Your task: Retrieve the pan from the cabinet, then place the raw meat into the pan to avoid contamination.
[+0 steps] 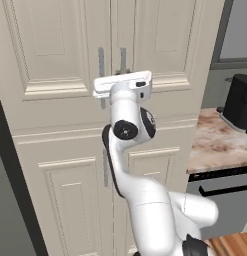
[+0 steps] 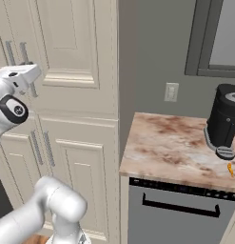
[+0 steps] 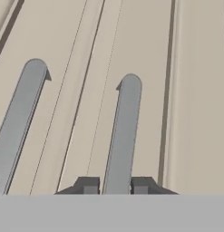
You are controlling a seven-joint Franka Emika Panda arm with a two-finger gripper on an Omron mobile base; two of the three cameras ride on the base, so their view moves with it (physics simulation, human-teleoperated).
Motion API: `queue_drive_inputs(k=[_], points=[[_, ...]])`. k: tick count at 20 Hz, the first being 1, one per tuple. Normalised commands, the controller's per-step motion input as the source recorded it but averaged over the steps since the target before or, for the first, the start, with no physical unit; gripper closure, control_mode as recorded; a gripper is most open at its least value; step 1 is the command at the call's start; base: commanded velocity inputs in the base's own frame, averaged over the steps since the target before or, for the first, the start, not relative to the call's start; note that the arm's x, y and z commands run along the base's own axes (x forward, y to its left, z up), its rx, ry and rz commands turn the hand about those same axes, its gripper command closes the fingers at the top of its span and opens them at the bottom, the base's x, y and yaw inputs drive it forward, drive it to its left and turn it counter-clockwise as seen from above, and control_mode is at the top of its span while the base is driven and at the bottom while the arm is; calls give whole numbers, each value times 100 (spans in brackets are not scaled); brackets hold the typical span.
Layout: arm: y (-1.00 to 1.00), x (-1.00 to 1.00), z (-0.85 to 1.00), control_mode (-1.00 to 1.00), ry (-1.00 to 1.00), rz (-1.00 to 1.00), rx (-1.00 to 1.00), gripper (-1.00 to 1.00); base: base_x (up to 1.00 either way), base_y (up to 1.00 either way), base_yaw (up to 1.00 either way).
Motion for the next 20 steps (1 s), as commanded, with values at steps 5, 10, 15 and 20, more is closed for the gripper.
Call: queue_drive_inputs(k=[5,10,15,20], points=[[-8,-50,0,-100,14,0,0,100,0,0,0],[-10,-64,0,-100,14,-1,0,100,0,0,0],[-20,-77,0,-100,12,-1,0,100,0,0,0],[-18,-81,0,-100,12,-5,0,100,0,0,0]])
